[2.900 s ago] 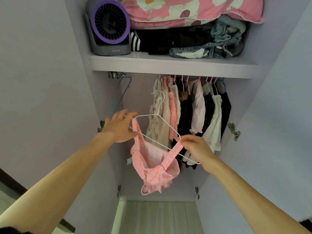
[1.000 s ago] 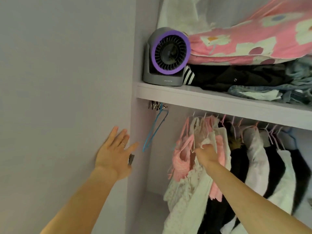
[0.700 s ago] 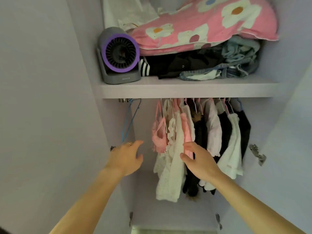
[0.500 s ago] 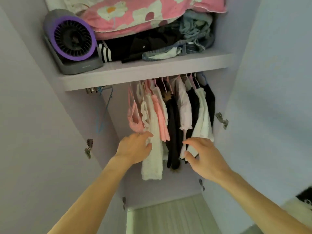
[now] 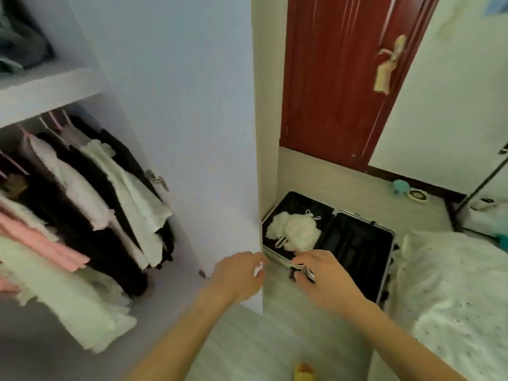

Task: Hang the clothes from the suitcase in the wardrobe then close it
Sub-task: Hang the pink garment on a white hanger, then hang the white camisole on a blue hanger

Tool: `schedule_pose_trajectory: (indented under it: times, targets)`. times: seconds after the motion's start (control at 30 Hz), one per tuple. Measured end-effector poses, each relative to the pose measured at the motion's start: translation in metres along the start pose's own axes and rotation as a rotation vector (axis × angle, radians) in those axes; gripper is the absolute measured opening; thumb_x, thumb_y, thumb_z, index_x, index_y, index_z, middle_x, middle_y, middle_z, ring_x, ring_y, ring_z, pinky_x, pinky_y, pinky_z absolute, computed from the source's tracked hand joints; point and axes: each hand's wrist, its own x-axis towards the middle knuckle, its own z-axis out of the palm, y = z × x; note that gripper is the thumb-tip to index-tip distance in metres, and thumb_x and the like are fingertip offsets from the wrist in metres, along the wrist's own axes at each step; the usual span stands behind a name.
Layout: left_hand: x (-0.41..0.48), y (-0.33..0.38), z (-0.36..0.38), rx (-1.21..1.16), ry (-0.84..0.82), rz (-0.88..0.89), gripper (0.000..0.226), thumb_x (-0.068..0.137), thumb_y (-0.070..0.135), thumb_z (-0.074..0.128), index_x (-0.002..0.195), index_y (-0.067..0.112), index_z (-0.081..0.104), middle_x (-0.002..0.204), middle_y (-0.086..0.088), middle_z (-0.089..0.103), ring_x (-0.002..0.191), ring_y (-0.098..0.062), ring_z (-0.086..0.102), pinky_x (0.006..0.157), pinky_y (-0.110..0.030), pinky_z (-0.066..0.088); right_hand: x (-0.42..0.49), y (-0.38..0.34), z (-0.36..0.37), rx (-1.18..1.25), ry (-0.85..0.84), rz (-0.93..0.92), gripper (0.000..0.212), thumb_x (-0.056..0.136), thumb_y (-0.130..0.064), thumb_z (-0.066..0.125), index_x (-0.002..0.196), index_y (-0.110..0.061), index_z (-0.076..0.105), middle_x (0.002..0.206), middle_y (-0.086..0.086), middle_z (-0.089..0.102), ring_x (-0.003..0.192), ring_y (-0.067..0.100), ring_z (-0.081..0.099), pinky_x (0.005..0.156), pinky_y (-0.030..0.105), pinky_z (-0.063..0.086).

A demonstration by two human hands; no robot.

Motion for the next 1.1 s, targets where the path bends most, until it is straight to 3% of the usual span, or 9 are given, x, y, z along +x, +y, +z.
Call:
schedule_pose_trajectory:
  times: [0.13,0.23,0.47,0.67,0.93,1.1]
  targets:
    - [0.058,0.055,0.012,0.023,-0.1,0.092,0.037,0.101,0.037,0.039,0.136,0.036,0.051,0.133,0.007,0.059,0.123,-0.019,0.054,0.097,-0.036,0.046,-0.011,0.071,-0.026,0.025,0.033,0.144,0.032,0.099,-0.036,0.052,0.131,-0.033,0.059,0.135,-0.018,0.054,0.135,0.012,0.036,0.109,0.026,0.034]
    - [0.104,0.08,0.018,0.014,-0.117,0.108,0.037,0.1,0.034,0.042,0.136,0.035,0.053,0.133,0.006,0.06,0.12,-0.019,0.057,0.094,-0.033,0.047,-0.002,0.116,-0.046,0.031,0.05,0.209,0.034,0.099,-0.036,0.052,0.133,-0.032,0.056,0.136,-0.015,0.054,0.136,0.014,0.035,0.111,0.029,0.034]
    - [0.214,0.114,0.034,0.011,-0.179,0.023,0.035,0.099,0.035,0.044,0.132,0.035,0.055,0.127,0.005,0.064,0.108,-0.02,0.061,0.094,-0.038,0.052,0.043,0.214,-0.089,0.031,0.051,0.269,0.037,0.099,-0.037,0.053,0.135,-0.029,0.055,0.138,-0.01,0.055,0.138,0.019,0.035,0.109,0.031,0.036]
    - [0.3,0.125,0.053,0.025,-0.276,-0.044,0.034,0.098,0.034,0.044,0.13,0.034,0.056,0.125,0.004,0.063,0.106,-0.021,0.061,0.095,-0.04,0.051,0.093,0.279,-0.107,0.028,-0.039,0.341,0.04,0.1,-0.038,0.049,0.139,-0.028,0.051,0.144,-0.007,0.051,0.14,0.021,0.033,0.109,0.036,0.039]
    - [0.456,0.124,0.088,0.118,-0.396,-0.019,0.037,0.1,0.035,0.042,0.135,0.029,0.053,0.133,0.0,0.058,0.118,-0.024,0.056,0.095,-0.039,0.048,0.189,0.362,-0.088,0.02,-0.155,0.454,0.044,0.101,-0.039,0.046,0.143,-0.028,0.045,0.146,-0.005,0.048,0.141,0.023,0.032,0.109,0.038,0.04]
    - [0.558,0.1,0.117,0.041,-0.473,-0.057,0.042,0.099,0.038,0.044,0.14,0.029,0.048,0.138,-0.002,0.053,0.12,-0.025,0.054,0.099,-0.042,0.048,0.269,0.416,-0.067,-0.004,-0.208,0.528,0.048,0.101,-0.039,0.046,0.147,-0.027,0.041,0.148,-0.003,0.046,0.141,0.025,0.033,0.109,0.038,0.041]
